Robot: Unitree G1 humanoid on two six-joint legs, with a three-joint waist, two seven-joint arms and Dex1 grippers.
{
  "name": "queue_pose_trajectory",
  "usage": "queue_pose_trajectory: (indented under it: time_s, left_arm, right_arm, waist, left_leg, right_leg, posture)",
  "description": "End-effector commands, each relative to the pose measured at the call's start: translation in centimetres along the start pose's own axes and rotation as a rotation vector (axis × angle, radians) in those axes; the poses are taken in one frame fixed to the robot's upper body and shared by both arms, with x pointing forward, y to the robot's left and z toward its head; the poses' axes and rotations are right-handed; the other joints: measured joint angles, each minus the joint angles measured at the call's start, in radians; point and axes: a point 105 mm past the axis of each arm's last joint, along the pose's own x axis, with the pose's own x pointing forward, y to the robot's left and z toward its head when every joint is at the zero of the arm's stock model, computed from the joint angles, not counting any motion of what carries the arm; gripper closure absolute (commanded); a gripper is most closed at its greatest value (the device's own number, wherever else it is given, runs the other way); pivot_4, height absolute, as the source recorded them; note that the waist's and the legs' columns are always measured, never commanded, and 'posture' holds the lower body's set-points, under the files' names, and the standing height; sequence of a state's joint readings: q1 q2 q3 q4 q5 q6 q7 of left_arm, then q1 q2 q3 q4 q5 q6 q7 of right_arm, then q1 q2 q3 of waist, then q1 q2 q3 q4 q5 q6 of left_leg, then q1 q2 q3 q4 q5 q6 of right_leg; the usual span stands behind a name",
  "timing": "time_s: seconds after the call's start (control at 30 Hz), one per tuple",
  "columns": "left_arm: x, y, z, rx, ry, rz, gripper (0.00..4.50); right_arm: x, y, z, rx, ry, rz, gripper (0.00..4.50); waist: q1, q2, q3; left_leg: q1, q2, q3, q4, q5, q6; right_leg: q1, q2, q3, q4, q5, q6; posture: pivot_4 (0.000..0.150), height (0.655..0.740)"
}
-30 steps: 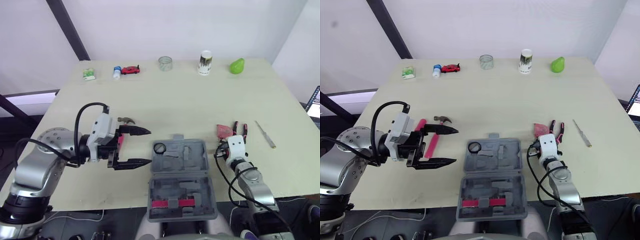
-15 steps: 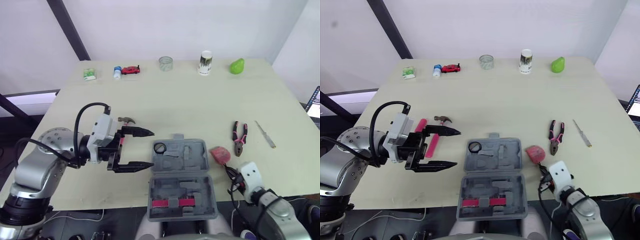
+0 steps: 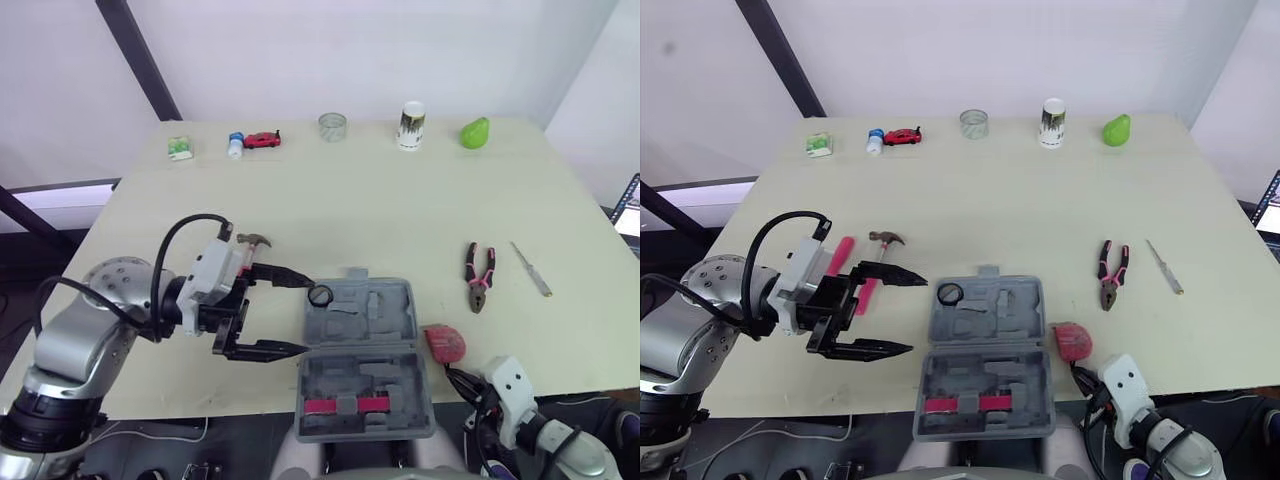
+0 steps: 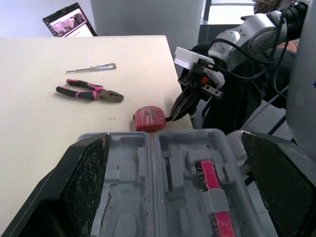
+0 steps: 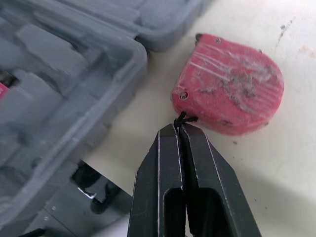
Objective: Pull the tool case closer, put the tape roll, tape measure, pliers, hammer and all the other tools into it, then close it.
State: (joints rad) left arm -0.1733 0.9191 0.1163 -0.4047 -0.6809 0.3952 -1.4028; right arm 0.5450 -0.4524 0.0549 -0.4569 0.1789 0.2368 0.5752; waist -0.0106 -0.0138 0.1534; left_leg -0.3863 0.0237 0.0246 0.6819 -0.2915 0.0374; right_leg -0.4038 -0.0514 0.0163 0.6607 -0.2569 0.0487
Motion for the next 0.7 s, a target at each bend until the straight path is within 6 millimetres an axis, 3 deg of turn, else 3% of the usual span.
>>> queue_pose_trajectory:
  time_s: [0.03,0.47,0.5,0.53,0.7]
  left_arm:
    - [-0.09,-0.37,0.59,0.036,0.007,-0.026,0.0]
    - [0.1,-0.77,0.4,0.041,-0.001,-0.037,0.0]
    - [0.11,-0.79,0.41,0.042,-0.003,-0.036,0.0]
    - [0.12,-0.77,0.44,0.043,-0.005,-0.035,0.0]
    - [0.1,-0.75,0.33,0.042,-0.006,-0.031,0.0]
  right_arm:
    - [-0.31,0.34,0.2,-0.004,-0.003,0.026,4.43]
    - [-0.69,0.37,-0.32,0.005,0.01,0.056,4.43]
    - [-0.8,0.34,-0.25,0.005,0.008,0.062,3.92]
    - [-0.87,0.35,-0.19,0.006,0.007,0.071,3.71]
    - [-1.28,0.14,0.01,-0.038,0.009,0.092,1.16]
  waist:
    - [0.0,0.0,0.0]
    - [0.001,0.0,0.0]
    - [0.002,0.0,0.0]
    - [0.002,0.0,0.0]
    - [0.003,0.0,0.0]
  left_leg:
    - [0.0,0.0,0.0,0.0,0.0,0.0]
    - [0.0,0.0,0.0,0.0,0.0,0.0]
    - [0.0,0.0,0.0,0.0,0.0,0.0]
    - [0.0,0.0,0.0,0.0,0.0,0.0]
    - [0.0,0.0,0.0,0.0,0.0,0.0]
  right_leg:
    - [0.0,0.0,0.0,0.0,0.0,0.0]
    - [0.0,0.0,0.0,0.0,0.0,0.0]
    - [0.0,0.0,0.0,0.0,0.0,0.0]
    - [0.0,0.0,0.0,0.0,0.0,0.0]
    - [0.0,0.0,0.0,0.0,0.0,0.0]
  posture:
    - [0.15,0.74]
    - [0.15,0.74]
    - [0.15,0.74]
    - [0.15,0.74]
    - [0.15,0.74]
